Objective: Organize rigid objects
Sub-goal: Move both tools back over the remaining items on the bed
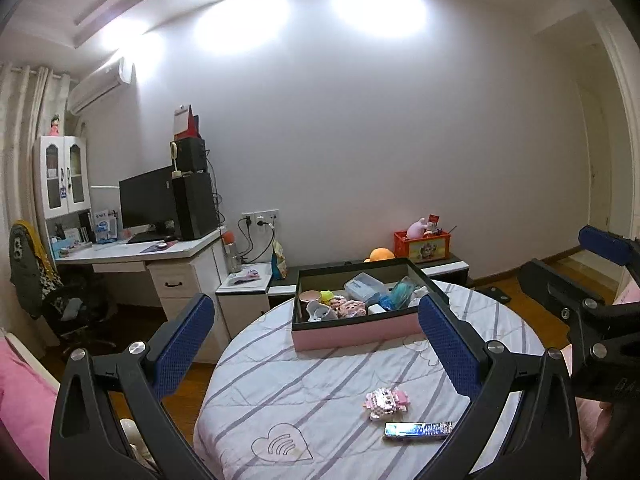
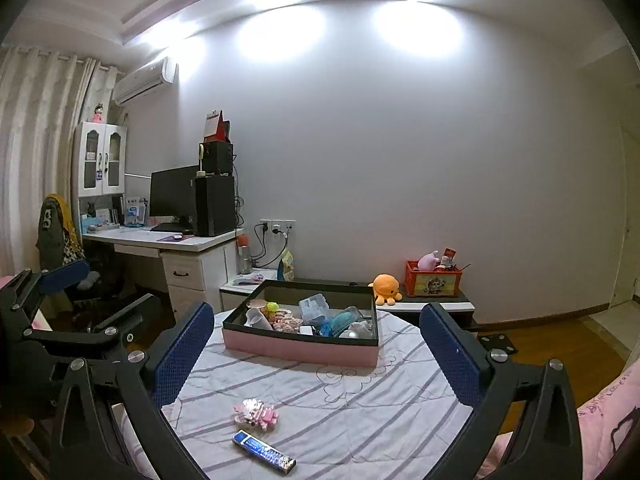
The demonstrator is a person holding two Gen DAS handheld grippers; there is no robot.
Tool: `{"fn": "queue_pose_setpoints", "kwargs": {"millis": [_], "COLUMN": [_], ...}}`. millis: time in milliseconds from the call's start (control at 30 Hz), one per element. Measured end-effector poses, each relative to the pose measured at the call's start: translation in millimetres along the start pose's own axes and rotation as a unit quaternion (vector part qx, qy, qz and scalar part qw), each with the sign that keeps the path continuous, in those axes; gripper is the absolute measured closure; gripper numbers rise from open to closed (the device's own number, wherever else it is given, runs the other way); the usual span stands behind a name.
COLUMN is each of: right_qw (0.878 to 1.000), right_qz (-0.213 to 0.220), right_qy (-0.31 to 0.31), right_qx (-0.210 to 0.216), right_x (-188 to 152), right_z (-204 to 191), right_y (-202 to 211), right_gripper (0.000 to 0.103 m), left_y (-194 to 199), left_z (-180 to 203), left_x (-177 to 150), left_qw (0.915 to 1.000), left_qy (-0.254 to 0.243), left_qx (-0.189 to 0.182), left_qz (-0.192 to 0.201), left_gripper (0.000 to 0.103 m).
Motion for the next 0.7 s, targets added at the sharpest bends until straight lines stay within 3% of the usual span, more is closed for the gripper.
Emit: {"fn": "queue_pose_setpoints", "kwargs": {"millis": [267, 500, 600, 700], "right_qw": [1.0, 1.0, 0.999, 0.994], "right_qz": [0.002, -0.016, -0.048, -0.097], "right_qy": [0.005, 0.004, 0.008, 0.015], "right_qx": [-0.001, 0.007, 0.017, 0.038], "right_x": [-1.3, -13.7, -28.9, -53.3], "right_z": [-4.8, -8.5, -10.9, -16.3], "right_y": [11.6, 4.4, -14.1, -40.5], "right_gripper": [0.0, 0.0, 0.0, 0.0], "left_y": [8.5, -4.2, -16.0, -35.5], "left_z": [-2.6, -5.9, -18.3, -31.9], "left_x": [-3.6, -12.9, -22.0, -35.7], "left_qw": [0.9999, 0.9994, 0.9977, 0.9951], "left_qy": [0.008, 0.008, 0.026, 0.036], "left_qx": [-0.011, -0.017, -0.023, -0.001], "left_qz": [-0.003, -0.029, -0.058, -0.091], "left_gripper": [0.0, 0.0, 0.0, 0.0]}}
Point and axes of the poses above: each gripper's, at about its wrist camera, not at the fingertips, and y roughly against the way its jaws point, z to its right, x to its top, the point moved 1 cm from there along -y, roughly the way its jaws point, and after that the axes turned 11 degrees about y, right-handed, at the moved point
